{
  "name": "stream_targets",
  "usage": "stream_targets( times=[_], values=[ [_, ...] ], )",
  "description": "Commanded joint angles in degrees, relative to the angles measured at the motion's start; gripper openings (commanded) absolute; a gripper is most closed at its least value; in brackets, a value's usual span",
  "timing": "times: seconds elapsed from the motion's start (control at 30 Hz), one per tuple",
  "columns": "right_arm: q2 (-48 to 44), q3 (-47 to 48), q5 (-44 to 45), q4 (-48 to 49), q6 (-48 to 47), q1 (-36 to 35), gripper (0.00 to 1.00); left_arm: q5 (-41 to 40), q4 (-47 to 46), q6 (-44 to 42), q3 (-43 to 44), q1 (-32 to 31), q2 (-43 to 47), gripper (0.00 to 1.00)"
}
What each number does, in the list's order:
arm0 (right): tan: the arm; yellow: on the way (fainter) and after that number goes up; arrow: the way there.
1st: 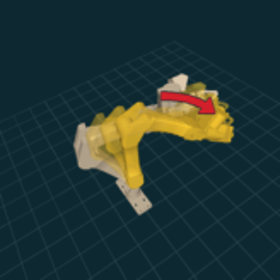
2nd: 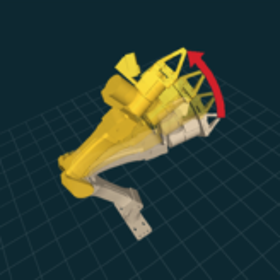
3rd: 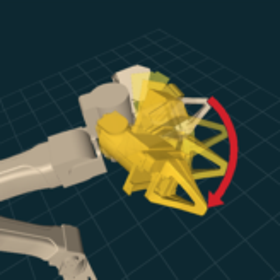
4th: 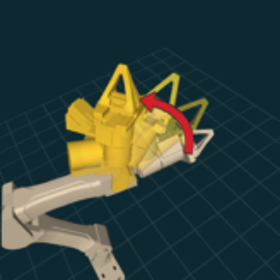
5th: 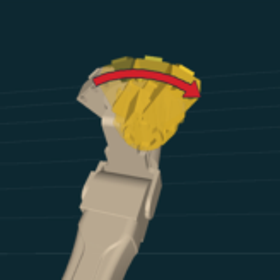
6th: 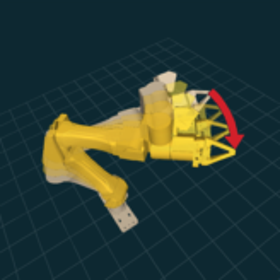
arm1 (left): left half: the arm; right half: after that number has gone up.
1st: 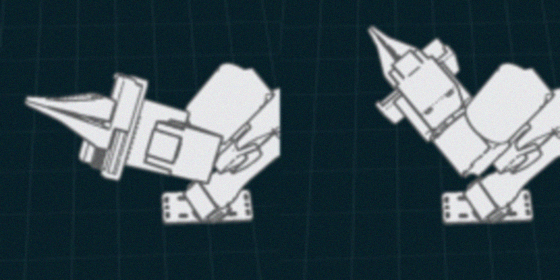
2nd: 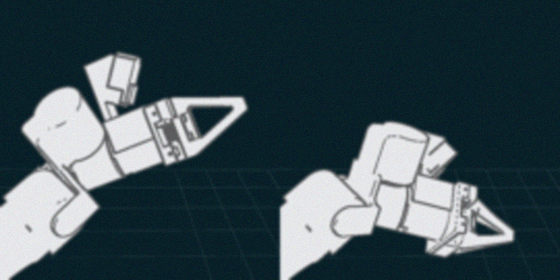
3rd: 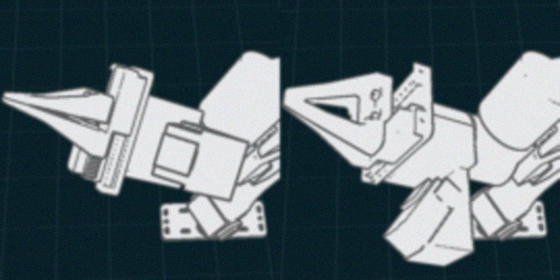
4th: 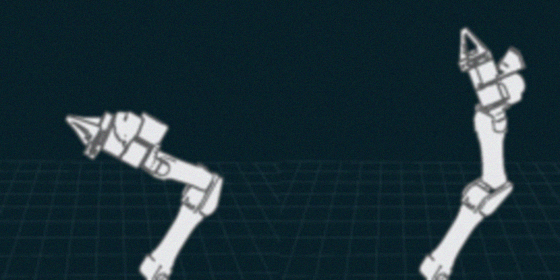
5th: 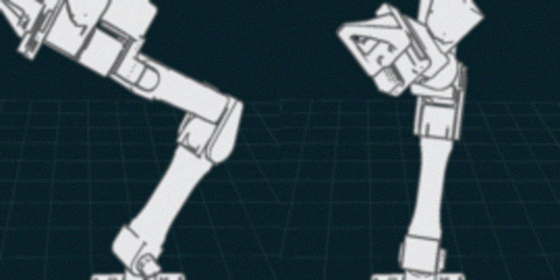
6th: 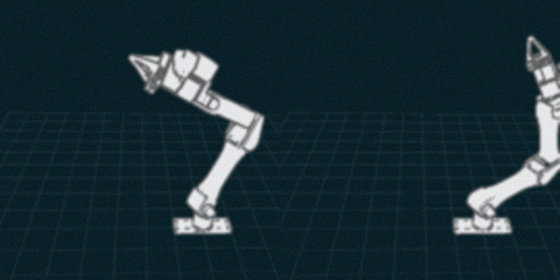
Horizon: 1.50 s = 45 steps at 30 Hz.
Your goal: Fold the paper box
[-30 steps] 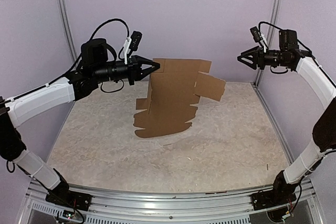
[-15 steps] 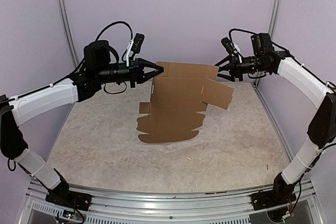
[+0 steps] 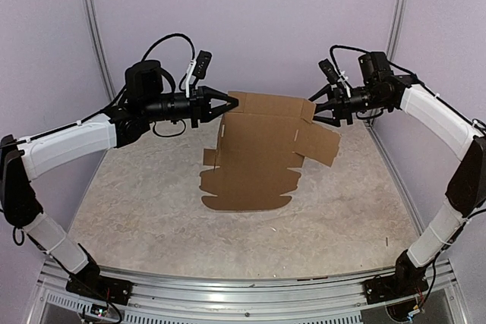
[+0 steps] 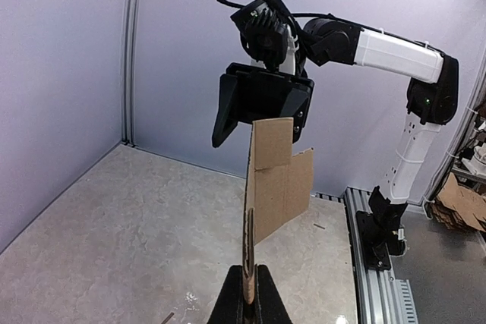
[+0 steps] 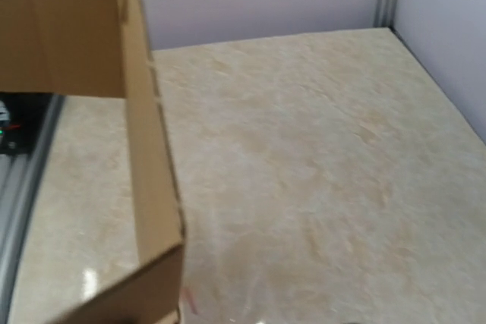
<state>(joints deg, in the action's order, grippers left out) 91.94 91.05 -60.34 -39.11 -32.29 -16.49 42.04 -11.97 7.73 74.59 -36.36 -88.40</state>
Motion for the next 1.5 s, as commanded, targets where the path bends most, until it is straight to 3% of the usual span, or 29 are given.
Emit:
stream_targets(
  times=[0.0, 0.27, 0.5, 0.73, 0.9, 1.17, 1.33, 1.47],
  values=[
    [-1.5, -0.5, -6.6, -2.2, -0.8, -0.9, 0.55, 1.7, -1.5, 1.1, -0.1, -0.1, -0.9, 0.00],
    [-0.4, -2.0, -12.1, 2.2, 4.4, -1.0, 0.56, 6.7, -1.7, 1.5, -0.4, -0.2, -1.2, 0.00],
    [0.7, -6.3, -16.9, 16.6, 16.6, -2.1, 0.54, 8.5, -2.9, 2.6, -1.0, -0.2, -1.2, 0.00],
    [0.7, -6.9, -17.2, 18.4, 18.7, -4.6, 0.53, 9.4, -2.3, 2.7, -1.0, -0.4, -1.5, 0.00],
    [0.7, -7.9, -17.6, 21.8, 21.8, -4.9, 0.44, 10.0, -2.1, 2.7, -0.4, -0.6, -2.4, 0.00],
    [1.7, -8.2, -18.5, 25.4, 26.2, -4.8, 0.14, 10.1, -1.4, 2.3, 0.1, -0.7, -3.0, 0.00],
    [1.8, -8.5, -17.1, 24.1, 24.9, -4.8, 0.12, 9.9, -1.1, 2.0, 0.0, -0.6, -2.9, 0.00],
    [3.0, -5.9, -14.5, 15.2, 17.8, -4.8, 0.12, 10.0, -1.3, 1.6, -0.3, -0.3, -2.7, 0.00]
  ],
)
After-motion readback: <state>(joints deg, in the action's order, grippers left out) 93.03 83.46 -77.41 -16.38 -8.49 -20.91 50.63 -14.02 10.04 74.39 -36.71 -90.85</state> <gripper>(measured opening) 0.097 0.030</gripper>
